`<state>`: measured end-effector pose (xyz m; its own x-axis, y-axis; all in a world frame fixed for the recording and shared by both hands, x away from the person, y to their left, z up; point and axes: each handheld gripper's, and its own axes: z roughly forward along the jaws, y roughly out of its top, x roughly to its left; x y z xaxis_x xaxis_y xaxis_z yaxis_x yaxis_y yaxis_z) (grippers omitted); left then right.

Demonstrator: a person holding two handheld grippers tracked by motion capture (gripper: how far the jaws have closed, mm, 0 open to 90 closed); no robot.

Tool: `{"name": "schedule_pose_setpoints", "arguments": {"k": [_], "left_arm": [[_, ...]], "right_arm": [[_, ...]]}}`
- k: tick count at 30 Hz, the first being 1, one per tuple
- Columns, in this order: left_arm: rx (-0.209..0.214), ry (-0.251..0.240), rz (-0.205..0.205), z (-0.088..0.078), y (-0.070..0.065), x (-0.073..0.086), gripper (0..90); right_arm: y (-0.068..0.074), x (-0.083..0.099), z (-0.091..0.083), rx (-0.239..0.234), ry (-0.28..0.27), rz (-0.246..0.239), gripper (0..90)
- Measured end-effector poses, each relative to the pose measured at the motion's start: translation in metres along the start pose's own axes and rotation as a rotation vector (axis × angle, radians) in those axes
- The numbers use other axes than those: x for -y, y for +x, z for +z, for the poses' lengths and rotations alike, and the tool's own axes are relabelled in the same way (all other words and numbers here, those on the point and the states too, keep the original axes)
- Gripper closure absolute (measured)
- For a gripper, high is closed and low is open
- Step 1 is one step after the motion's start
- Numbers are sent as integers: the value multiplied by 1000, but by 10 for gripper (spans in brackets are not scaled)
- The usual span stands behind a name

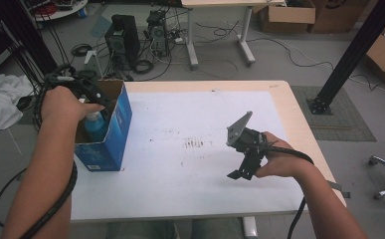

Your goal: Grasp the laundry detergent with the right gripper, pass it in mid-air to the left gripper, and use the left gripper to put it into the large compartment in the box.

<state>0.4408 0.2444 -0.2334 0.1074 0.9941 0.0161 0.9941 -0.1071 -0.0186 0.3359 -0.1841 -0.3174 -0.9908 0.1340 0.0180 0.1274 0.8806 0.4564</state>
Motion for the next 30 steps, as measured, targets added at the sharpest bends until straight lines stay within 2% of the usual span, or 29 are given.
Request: {"name": "schedule_pose_setpoints", "arguments": {"k": [2, 4, 5, 9, 14, 19, 22, 30], "left_arm": [[2, -7, -3, -5, -1, 1, 207], [-5, -7, 17, -10, -1, 2, 204], [0, -6, 7, -12, -2, 2, 196], [-3, -14, 14, -19, -2, 4, 160], [-4, -22, 26, -30, 0, 6, 155], [6, -33, 38, -39, -4, 6, 129], [-8, -25, 56, -44, -7, 5, 106], [-2, -38, 79, -55, -14, 4, 76]], "right_arm": [[0, 1, 0, 0, 0, -1, 0], [1, 1, 0, 1, -1, 0, 0], [1, 1, 0, 1, -2, -1, 0], [1, 1, 0, -1, -5, -1, 0], [1, 1, -1, -3, -9, 1, 0], [1, 0, -1, -3, -8, -1, 0], [0, 1, -1, -3, -9, 1, 0], [0, 1, -1, -2, -7, 7, 0]]}}
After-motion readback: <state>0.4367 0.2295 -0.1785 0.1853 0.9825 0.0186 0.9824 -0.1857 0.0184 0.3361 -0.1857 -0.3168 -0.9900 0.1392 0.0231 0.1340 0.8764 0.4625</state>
